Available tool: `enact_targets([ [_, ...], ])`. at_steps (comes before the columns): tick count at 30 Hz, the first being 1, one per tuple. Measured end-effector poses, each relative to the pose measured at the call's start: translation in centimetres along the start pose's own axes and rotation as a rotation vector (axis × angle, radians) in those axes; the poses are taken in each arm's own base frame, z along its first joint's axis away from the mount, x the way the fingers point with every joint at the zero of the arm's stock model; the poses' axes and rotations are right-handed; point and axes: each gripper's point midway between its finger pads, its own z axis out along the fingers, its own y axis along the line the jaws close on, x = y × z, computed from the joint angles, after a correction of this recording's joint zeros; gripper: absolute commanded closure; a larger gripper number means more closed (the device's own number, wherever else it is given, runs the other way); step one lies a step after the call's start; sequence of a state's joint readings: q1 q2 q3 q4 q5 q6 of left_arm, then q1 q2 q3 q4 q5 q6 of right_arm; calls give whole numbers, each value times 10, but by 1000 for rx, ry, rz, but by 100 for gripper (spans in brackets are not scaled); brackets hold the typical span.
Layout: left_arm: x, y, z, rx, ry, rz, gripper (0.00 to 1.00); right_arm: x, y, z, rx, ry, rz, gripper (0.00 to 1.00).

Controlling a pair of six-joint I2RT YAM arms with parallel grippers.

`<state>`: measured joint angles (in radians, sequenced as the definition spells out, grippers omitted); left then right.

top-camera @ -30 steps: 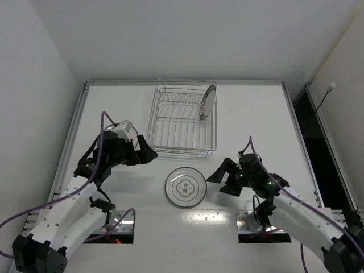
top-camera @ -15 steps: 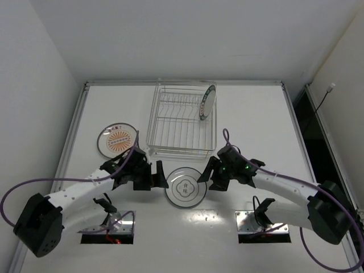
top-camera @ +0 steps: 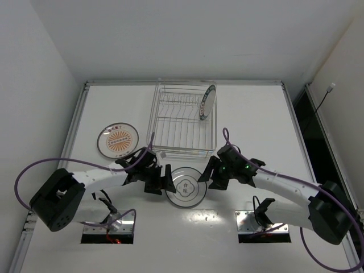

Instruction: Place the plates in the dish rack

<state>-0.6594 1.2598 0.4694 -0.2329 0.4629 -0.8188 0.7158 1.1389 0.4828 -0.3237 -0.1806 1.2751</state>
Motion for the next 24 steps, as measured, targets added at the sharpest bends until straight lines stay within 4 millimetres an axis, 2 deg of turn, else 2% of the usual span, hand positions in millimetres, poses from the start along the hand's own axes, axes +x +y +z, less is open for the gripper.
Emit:
enact_targets([
  [7,13,-3,14,26,104,27,62,-4,4,-6,-17,-32,-1,46],
  [9,15,-4,17,30,125,39,68,-5,4,-7,-17,-35,-1,46],
  [10,17,-6,18,34,133,47,75,-5,3,-7,-16,-36,-1,46],
  [14,19,-11,20,48,150,73,90,-6,5,-11,-25,-51,1,46],
  [18,18,-14,21,59,152,88,96,-9,7,-14,-37,-69,-1,46],
  [22,18,-15,21,60,150,93,96,-9,6,-13,-33,-71,1,46],
  [24,18,-15,21,60,150,96,73,-9,6,-13,-30,-69,1,46],
])
